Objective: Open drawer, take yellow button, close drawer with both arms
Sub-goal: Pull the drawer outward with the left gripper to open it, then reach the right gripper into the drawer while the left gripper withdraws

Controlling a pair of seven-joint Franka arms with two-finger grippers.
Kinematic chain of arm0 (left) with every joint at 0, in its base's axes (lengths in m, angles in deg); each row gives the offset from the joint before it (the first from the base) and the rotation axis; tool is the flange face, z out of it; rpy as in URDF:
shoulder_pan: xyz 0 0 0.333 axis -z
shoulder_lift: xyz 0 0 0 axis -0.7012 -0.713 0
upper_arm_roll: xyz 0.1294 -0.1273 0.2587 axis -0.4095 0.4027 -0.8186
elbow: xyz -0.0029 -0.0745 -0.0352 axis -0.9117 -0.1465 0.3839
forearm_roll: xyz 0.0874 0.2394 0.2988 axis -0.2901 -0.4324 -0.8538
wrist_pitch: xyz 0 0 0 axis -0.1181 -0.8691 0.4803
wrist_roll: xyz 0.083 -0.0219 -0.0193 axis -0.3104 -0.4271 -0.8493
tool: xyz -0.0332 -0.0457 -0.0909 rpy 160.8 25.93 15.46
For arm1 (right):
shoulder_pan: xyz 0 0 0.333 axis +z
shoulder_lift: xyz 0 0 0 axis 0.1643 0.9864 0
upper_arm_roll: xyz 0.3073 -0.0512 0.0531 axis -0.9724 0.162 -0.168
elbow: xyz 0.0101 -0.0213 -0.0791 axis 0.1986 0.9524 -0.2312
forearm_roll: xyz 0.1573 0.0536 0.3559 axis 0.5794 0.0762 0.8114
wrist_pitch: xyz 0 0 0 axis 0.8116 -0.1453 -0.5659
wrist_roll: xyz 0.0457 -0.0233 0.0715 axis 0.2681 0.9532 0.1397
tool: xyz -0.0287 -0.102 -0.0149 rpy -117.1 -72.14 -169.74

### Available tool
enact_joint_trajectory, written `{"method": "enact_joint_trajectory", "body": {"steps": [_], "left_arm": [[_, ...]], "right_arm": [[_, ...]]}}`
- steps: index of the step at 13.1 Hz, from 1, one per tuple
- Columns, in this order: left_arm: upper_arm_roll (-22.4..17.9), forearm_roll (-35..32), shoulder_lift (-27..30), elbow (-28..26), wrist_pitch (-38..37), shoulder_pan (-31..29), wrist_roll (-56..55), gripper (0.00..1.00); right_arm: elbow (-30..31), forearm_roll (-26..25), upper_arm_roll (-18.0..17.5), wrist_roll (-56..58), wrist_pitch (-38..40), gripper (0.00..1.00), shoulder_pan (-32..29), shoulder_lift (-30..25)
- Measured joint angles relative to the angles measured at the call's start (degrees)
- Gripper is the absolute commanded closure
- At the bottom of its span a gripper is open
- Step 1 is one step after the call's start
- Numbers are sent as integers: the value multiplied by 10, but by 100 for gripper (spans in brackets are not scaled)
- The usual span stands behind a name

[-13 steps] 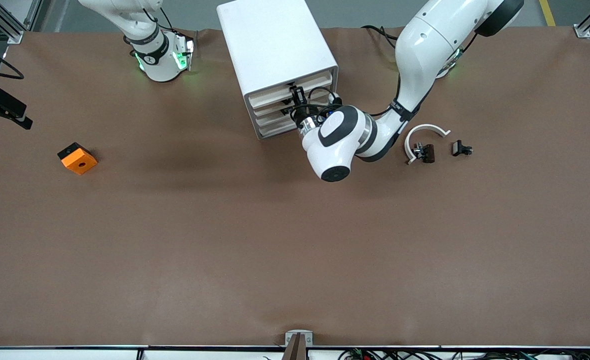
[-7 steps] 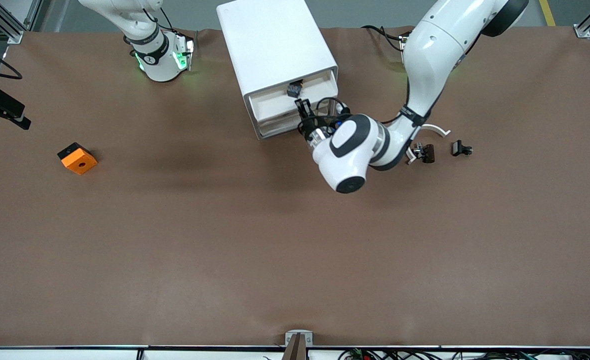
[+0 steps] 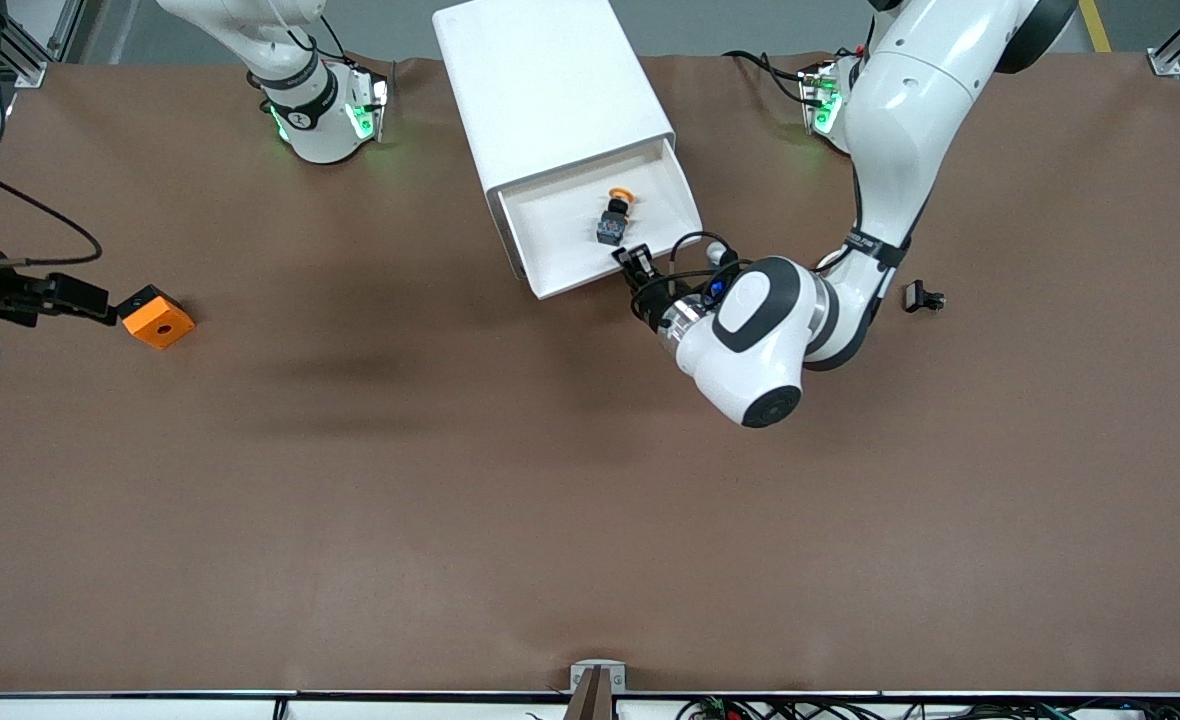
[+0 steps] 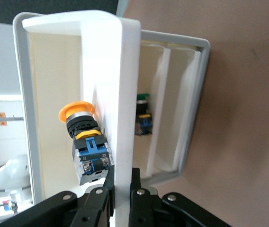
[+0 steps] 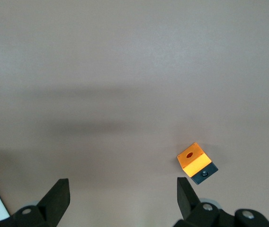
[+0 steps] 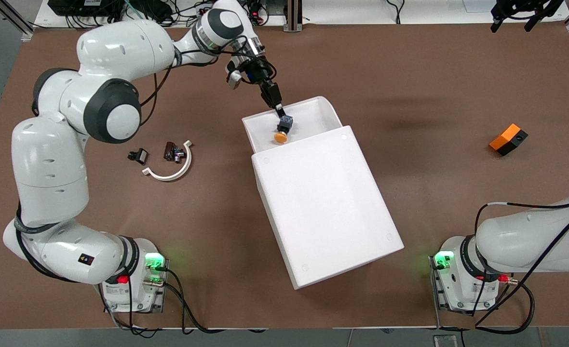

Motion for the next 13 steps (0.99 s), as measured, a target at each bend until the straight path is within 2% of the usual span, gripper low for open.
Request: {"method": "enact_joint_trajectory", "body": {"steps": [1, 2, 3, 6, 10, 13], "left_arm": [[0, 0, 0, 2, 4, -11, 4, 70], [-1, 0, 0, 3, 7, -22, 8, 32], [-1, 0, 0, 4, 25, -28, 9, 3], [-7, 0, 0, 12, 69, -33, 8, 0], [-8, 0, 0, 45, 71, -56, 21, 0], [-8, -1, 1, 85, 71, -74, 71, 0]], "right_arm": [[-4, -1, 0, 0, 1, 0, 0, 1], [-7, 0, 0, 0, 3, 0, 0, 1], [-9, 1, 0, -4, 5, 0, 0, 1], [-9, 8, -10, -108, 11, 0, 32, 1], [-9, 30, -18, -219, 11, 0, 142, 1], [-9, 75, -20, -322, 0, 0, 222, 2]]}}
